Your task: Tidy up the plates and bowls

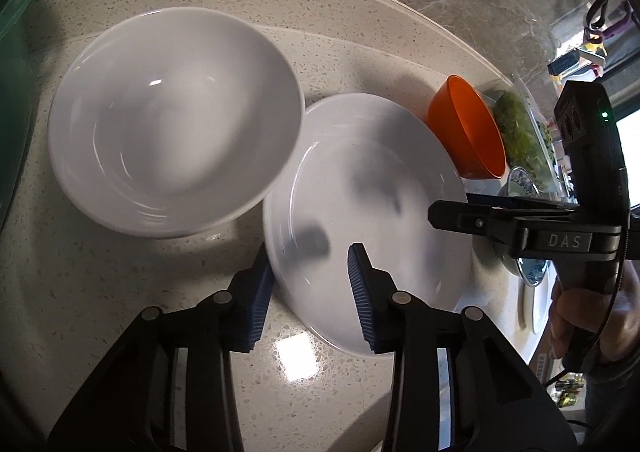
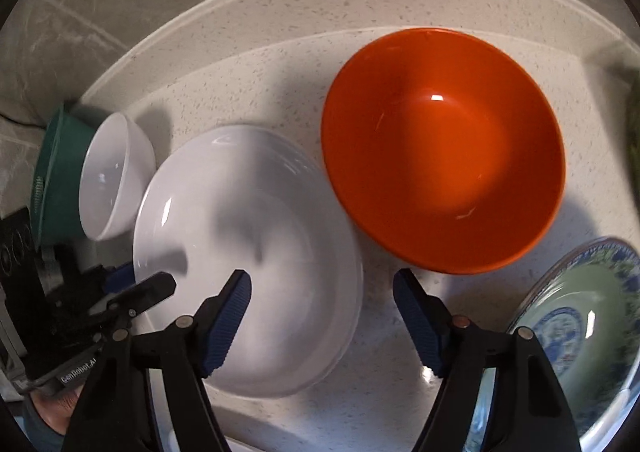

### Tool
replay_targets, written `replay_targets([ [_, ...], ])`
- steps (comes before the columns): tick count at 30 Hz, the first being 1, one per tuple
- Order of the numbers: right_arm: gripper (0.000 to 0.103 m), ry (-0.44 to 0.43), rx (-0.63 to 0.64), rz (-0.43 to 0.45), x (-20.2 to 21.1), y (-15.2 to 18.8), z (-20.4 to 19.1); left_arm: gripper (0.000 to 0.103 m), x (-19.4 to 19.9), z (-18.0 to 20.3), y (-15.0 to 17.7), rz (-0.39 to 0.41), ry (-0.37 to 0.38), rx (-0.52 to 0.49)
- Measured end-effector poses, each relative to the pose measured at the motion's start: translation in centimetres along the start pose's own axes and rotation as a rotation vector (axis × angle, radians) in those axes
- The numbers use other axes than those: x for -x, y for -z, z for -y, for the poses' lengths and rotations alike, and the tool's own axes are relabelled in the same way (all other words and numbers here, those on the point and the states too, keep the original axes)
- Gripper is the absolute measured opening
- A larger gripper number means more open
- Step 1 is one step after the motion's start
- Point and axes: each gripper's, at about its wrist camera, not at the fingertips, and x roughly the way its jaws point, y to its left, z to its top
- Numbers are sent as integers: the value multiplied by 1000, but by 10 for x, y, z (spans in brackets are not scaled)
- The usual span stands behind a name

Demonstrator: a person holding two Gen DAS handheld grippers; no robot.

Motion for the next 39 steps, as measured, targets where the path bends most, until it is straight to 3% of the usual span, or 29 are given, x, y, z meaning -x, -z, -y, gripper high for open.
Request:
replay_targets([
  [3, 73, -36, -18, -1, -8, -1, -2, 30, 0, -2, -1, -1, -2, 4],
  [9, 44, -35, -40, 29, -8, -8, 5, 28, 1, -5, -4, -1, -14, 26],
  [13, 33, -52, -56, 16, -8, -12, 12, 28, 0, -4, -7, -6, -34, 26],
  [20, 19, -109, -90, 18, -5, -4, 22, 11, 1, -7, -12, 4, -117, 9],
  [29, 13, -179, -114, 32, -3, 5, 36, 12, 1, 0, -11, 20, -207, -74],
  [39, 13, -178, -83, 71, 5, 17, 38, 12, 0, -1, -7, 33, -200, -72],
])
